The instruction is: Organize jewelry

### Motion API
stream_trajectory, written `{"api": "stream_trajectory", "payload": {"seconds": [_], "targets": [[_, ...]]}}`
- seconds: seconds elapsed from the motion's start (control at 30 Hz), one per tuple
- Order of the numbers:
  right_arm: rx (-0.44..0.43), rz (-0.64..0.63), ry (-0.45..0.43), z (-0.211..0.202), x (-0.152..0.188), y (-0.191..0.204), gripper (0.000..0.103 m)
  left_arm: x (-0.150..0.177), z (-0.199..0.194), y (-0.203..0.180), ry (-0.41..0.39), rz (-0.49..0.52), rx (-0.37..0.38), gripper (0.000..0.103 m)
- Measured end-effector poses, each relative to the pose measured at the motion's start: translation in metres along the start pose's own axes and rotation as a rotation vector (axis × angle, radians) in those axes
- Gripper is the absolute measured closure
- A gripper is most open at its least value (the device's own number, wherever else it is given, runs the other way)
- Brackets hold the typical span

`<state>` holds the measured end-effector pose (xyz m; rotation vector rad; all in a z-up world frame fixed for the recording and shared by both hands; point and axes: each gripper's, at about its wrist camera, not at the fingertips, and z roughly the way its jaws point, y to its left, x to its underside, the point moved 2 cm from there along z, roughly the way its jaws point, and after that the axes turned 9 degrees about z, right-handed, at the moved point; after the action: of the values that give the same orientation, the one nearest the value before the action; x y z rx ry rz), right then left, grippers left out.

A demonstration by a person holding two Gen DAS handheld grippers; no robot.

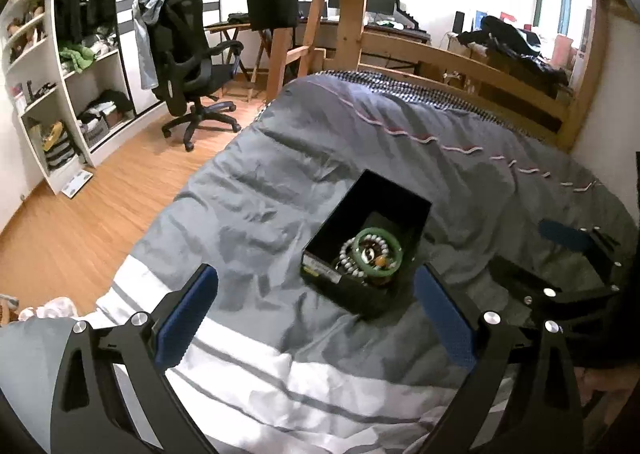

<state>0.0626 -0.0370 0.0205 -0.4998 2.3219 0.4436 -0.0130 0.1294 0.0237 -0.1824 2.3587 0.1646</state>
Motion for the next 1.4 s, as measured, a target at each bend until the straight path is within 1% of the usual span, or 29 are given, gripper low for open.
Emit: {"api": "stream_trajectory", "payload": {"seconds": [0.1, 0.23, 0.4, 0.63, 0.73, 0.87, 1.4], "targets": [[0.000, -0.024, 0.026, 0.003, 0.008, 0.002, 0.004, 0.004, 0.006, 0.002, 0.029, 0.015, -0.024, 0.006], [-0.001, -0.023, 0.067, 0.011, 0.016, 0.002, 0.004, 0.008, 0.015, 0.000, 0.079, 0.048, -0.042, 0.006], [-0.012, 0.031, 0.139, 0.022, 0.023, -0.006, 0.004, 0.015, 0.030, -0.008, 0.137, 0.072, -0.044, 0.006], [-0.009, 0.031, 0.131, 0.021, 0.026, -0.013, 0.004, 0.024, 0.045, -0.020, 0.179, 0.083, -0.027, 0.006], [-0.017, 0.019, 0.119, 0.020, 0.025, -0.011, 0.004, 0.025, 0.046, -0.021, 0.183, 0.081, -0.021, 0.006], [-0.020, 0.004, 0.124, 0.023, 0.027, -0.008, 0.004, 0.026, 0.047, -0.022, 0.186, 0.069, 0.003, 0.006], [-0.034, 0.031, 0.123, 0.024, 0.028, -0.013, 0.004, 0.025, 0.046, -0.024, 0.173, 0.072, -0.003, 0.006]]}}
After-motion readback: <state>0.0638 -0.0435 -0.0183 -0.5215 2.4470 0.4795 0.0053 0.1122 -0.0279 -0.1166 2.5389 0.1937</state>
